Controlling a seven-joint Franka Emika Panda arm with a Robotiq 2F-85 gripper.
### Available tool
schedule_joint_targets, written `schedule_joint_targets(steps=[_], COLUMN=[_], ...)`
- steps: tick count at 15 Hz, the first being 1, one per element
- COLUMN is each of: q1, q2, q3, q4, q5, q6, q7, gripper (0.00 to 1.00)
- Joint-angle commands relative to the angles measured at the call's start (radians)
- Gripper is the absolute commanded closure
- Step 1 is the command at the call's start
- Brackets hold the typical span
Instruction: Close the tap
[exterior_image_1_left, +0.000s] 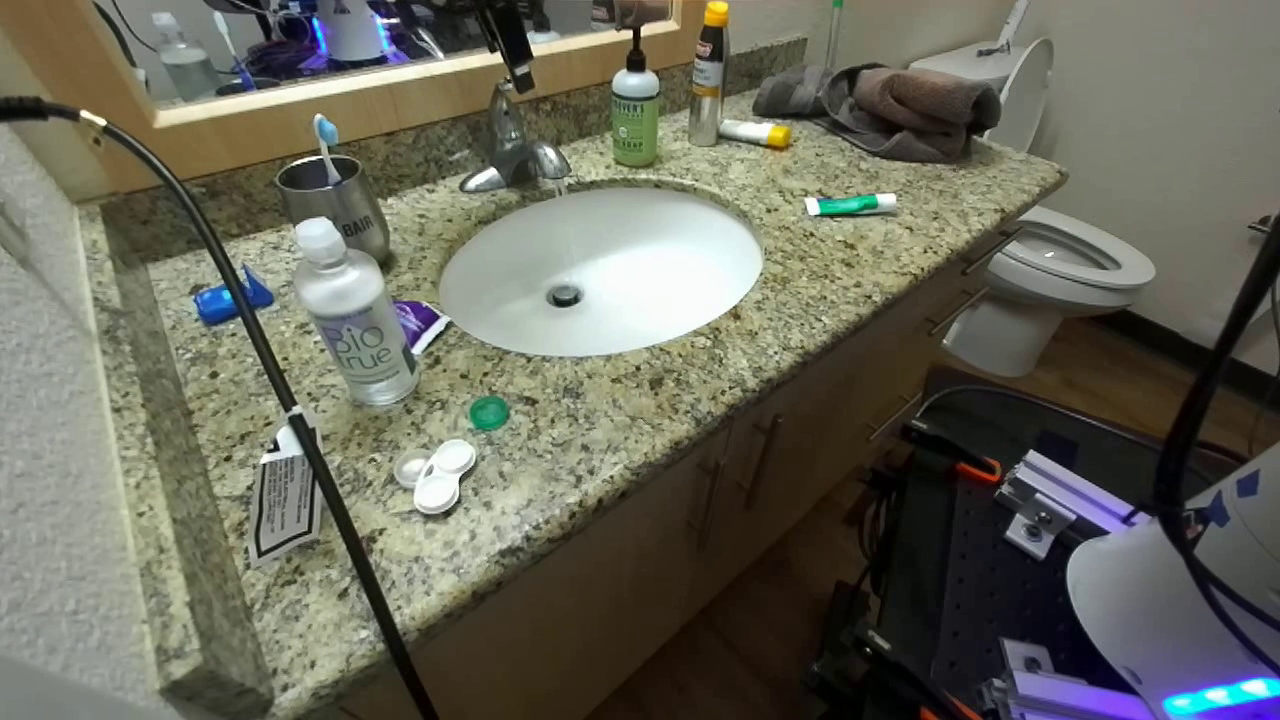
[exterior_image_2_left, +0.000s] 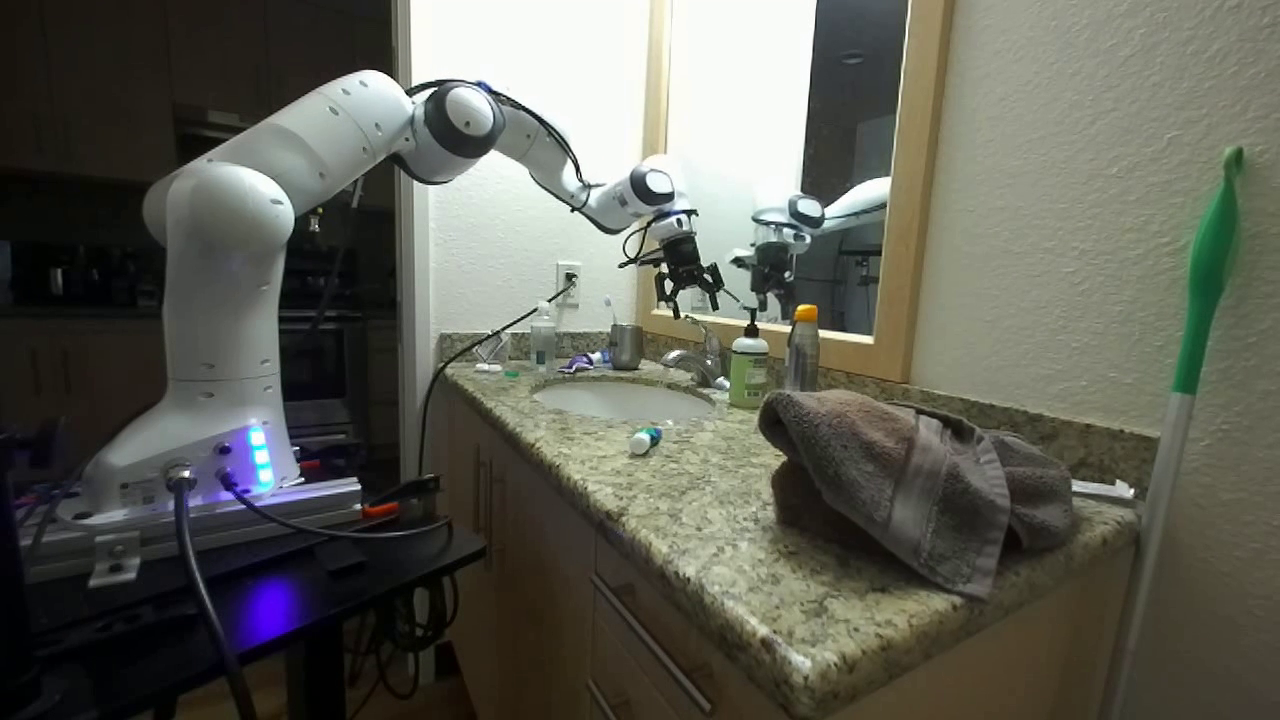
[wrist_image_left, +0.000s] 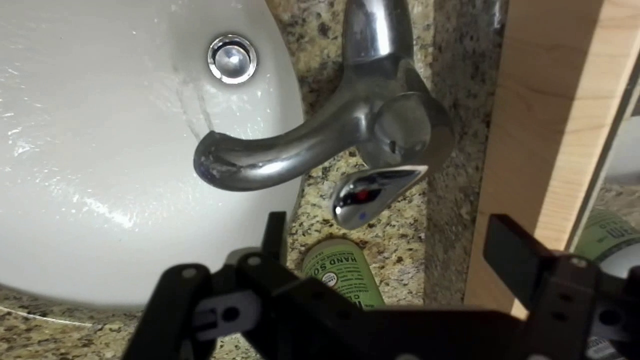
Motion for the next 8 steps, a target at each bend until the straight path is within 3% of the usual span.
schedule_joint_targets(steps=[1, 4, 5, 8], q1=[-0.008, -0.021, -0.005, -0.006], q2=[-0.007, -0.004, 0.002, -0.008], q3=[0.018, 0.035, 0.016, 0.027], q4=[-0.009, 0.005, 0.003, -0.007], q5=[0.015, 0.037, 0.012, 0.019], q6=[-0.056, -0.135, -0.096, -0.122], q7=[-0.021, -0.056, -0.022, -0.046], gripper=[0.0, 0.0, 0.0, 0.0])
